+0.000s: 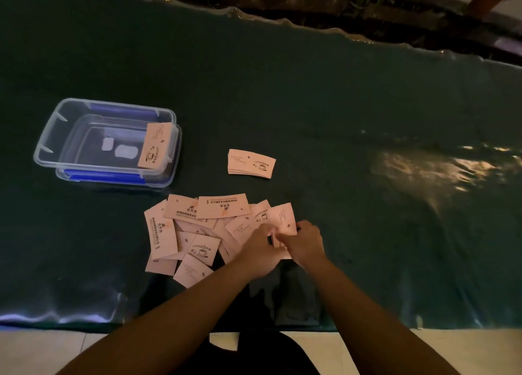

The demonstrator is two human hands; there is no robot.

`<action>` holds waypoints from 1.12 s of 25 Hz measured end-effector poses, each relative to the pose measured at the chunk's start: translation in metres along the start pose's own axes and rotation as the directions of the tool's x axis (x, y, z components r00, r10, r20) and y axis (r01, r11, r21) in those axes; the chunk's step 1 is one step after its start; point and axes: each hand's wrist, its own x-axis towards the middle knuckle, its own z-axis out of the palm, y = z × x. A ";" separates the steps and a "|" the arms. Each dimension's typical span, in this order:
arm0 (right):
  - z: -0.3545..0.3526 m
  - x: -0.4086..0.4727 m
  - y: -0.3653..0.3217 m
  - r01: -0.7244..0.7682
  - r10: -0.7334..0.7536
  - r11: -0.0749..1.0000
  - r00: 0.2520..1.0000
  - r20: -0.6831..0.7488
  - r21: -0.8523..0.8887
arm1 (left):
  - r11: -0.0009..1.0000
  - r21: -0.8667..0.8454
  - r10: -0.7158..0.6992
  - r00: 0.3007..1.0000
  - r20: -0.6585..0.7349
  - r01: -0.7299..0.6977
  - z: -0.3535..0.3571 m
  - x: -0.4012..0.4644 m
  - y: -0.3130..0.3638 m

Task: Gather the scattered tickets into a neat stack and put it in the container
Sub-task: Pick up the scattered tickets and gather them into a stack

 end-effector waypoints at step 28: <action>-0.029 0.013 -0.022 0.396 -0.285 0.803 0.911 0.297 -0.446 | 0.982 -0.143 -0.155 0.953 -0.259 0.121 -0.062 -0.011 -0.016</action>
